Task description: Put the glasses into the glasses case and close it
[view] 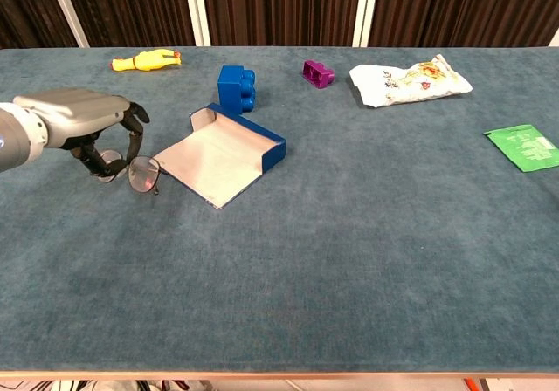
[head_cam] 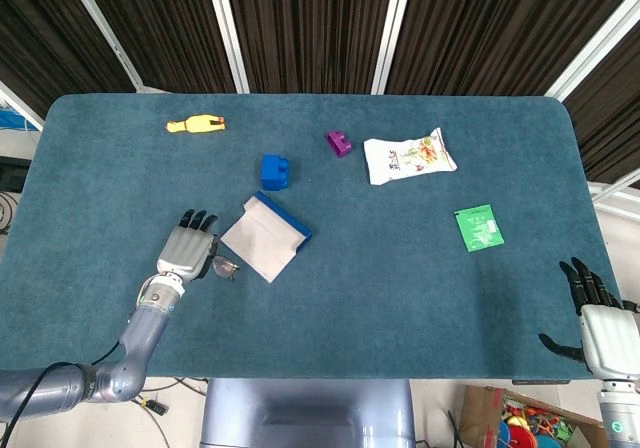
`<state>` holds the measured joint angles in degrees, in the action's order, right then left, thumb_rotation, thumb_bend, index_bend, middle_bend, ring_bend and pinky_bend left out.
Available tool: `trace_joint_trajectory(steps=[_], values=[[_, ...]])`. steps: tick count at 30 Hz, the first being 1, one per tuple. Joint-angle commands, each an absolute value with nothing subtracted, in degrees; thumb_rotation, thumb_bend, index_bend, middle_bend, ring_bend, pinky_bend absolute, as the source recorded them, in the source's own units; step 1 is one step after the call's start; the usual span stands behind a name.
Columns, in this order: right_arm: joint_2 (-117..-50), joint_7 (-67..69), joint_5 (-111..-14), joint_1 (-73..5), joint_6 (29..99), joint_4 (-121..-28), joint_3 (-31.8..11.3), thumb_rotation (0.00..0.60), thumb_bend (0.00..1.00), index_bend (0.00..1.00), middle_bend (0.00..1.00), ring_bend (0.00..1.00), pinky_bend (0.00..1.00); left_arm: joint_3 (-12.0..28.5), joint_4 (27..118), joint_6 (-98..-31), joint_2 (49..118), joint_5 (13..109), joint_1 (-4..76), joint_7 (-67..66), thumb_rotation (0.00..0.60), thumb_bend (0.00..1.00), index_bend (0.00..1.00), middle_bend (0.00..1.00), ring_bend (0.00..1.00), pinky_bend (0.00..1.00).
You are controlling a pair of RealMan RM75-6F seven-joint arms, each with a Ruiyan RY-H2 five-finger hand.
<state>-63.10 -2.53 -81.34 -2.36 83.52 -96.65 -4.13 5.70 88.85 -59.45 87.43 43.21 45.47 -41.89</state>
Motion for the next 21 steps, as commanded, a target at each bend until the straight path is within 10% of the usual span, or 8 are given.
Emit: trace_joint_trajectory(steps=[1, 21], values=[[-63.09, -2.50, -81.30, -2.37, 83.48, -96.64, -4.14, 0.600, 0.18, 0.02, 0.00, 0.11, 0.28, 6.44, 87.94, -60.24, 88.38, 42.96, 46.98, -44.31, 0.600, 0.47, 0.57, 0.11, 0.00, 0.00], [-63.09, -2.40, -81.00, -2.36, 83.40, -96.69, -4.22, 0.600, 0.18, 0.02, 0.00, 0.11, 0.28, 10.68, 78.73, -58.68, 98.24, 36.76, 55.97, -54.29, 0.600, 0.47, 0.57, 0.11, 0.00, 0.00]])
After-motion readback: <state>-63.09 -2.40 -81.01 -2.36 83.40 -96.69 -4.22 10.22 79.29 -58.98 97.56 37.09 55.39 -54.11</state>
